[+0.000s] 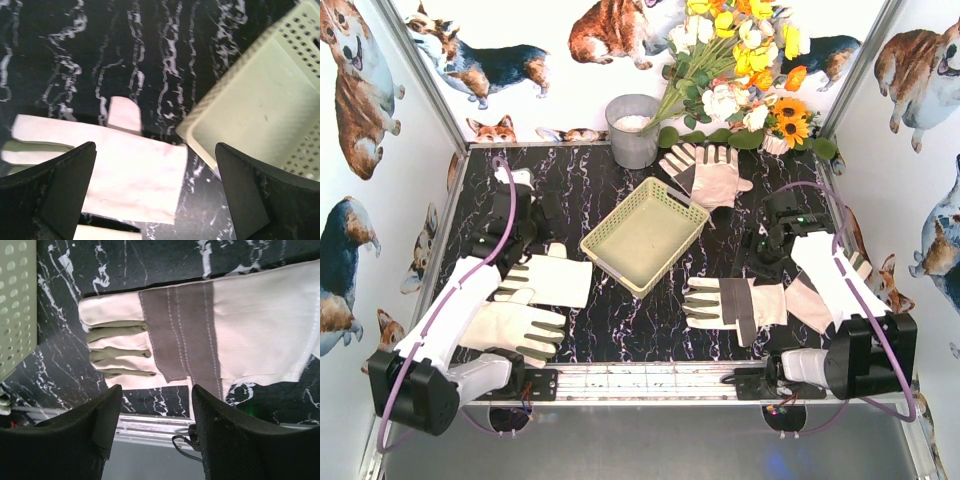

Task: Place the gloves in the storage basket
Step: Adjust the glove at the center of the board.

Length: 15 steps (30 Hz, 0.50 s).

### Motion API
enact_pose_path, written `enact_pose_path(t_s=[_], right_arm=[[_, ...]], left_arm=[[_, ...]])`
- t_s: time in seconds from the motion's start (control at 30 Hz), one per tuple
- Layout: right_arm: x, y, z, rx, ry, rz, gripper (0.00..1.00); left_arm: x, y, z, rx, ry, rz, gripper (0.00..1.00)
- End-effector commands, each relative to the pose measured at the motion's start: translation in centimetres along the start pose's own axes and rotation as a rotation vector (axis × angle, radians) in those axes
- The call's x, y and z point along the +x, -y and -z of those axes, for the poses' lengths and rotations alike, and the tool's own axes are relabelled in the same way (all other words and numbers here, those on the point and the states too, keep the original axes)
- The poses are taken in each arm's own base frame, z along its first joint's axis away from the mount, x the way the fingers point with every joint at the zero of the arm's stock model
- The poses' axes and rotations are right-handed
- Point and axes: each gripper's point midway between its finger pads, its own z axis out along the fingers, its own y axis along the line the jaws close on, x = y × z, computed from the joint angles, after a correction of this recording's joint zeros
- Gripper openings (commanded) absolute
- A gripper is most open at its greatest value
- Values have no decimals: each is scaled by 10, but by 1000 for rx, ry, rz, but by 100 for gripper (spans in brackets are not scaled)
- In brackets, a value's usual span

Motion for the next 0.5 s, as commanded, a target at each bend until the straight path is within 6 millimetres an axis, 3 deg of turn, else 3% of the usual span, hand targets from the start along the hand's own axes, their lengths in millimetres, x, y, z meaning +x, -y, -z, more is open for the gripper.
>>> enact_pose_path(t_s=[0.0, 0.17, 0.3, 0.47], right_arm=[[1, -20, -7, -102, -32, 14, 58], [7, -43, -34, -205, -51, -49, 54], [21, -57, -56, -260, -89, -74, 52], [34, -62, -77, -271, -123, -50, 50]], left_arm=[[11, 34, 14, 136, -24, 31, 100], [27, 72, 21, 244, -69, -48, 97], [34, 89, 29, 248, -79, -64, 96], [41, 119, 45, 314, -79, -23, 96]])
